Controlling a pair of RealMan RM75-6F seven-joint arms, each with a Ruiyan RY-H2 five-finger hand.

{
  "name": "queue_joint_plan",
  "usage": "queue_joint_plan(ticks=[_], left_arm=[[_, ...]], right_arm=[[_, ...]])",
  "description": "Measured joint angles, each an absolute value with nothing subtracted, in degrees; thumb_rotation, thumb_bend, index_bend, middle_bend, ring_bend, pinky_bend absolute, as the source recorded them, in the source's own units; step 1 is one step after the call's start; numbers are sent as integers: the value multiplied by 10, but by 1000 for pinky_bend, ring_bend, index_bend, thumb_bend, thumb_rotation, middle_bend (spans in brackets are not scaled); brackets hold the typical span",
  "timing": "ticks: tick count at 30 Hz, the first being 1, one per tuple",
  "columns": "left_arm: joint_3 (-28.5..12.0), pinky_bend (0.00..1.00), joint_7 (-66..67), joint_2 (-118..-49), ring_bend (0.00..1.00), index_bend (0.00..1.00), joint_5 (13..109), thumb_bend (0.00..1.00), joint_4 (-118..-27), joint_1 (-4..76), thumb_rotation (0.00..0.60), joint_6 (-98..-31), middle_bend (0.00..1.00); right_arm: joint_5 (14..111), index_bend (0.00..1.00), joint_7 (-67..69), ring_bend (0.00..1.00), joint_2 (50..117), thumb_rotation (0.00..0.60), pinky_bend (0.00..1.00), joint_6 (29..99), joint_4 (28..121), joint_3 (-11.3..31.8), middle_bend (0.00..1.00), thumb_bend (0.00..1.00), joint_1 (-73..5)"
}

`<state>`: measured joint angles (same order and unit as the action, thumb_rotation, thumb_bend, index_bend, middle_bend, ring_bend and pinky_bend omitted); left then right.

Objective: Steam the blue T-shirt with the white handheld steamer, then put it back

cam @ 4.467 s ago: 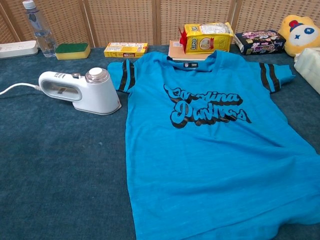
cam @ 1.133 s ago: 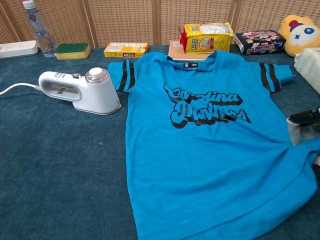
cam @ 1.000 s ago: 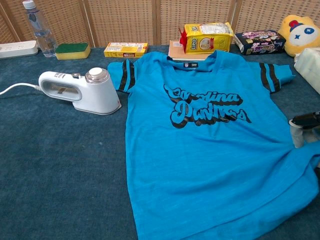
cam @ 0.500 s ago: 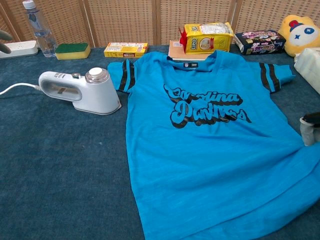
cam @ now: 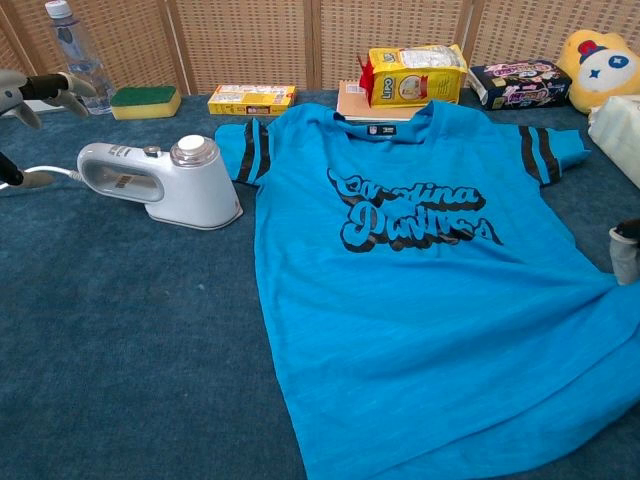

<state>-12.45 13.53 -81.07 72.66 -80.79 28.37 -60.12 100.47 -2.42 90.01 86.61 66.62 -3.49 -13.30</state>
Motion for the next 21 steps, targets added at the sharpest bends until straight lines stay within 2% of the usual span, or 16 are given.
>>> queue_joint_plan(ticks=[21], left_arm=[[-144,255,113,-946,134,82,704,284,-598,385,600,-538,197]], right_arm=[[988,759,-26,749,890,600,861,863,671,-26,728,548,-129]])
